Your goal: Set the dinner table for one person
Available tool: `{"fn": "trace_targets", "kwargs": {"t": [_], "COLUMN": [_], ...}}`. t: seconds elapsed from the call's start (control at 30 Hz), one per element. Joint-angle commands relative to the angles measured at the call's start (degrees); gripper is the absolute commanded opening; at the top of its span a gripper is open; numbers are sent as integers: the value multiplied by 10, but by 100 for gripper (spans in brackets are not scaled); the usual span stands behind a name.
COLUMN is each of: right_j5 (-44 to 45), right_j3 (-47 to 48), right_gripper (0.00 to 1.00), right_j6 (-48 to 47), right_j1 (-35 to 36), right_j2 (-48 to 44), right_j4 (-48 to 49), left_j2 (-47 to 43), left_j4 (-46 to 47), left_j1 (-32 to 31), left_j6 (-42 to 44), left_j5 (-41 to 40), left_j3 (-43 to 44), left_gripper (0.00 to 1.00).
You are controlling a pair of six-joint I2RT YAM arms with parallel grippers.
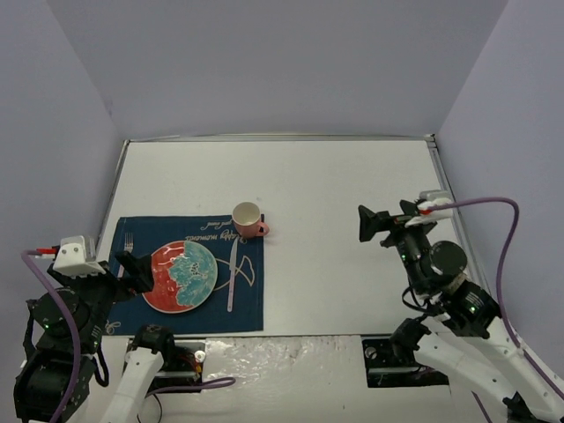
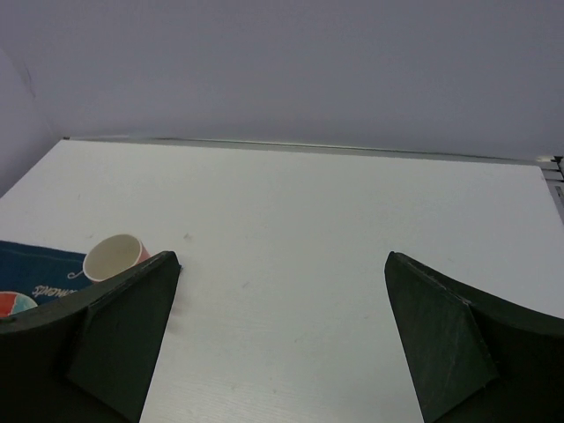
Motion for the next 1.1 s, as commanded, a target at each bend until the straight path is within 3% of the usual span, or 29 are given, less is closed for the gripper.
{"fn": "trace_targets", "kwargs": {"t": [0.0,0.3,1.07], "right_j5": [62,94,144], "right_j3": [-23,-30,-16], "right_gripper": [100,100,100], "right_j6": [18,56,44], "right_j1": [-1,0,0], "right_j2": [-51,-105,-108], "right_j4": [-16,-52,-62], "left_j2": [-12,-68,-38], "left_j4": [-35,-89,-119], "left_j1": [-18,-48,-55], "left_j6": [-20,-9,2], "left_j5": [-34,-55,-59], "left_j3": [23,37,18], "left_gripper": [97,97,97]}}
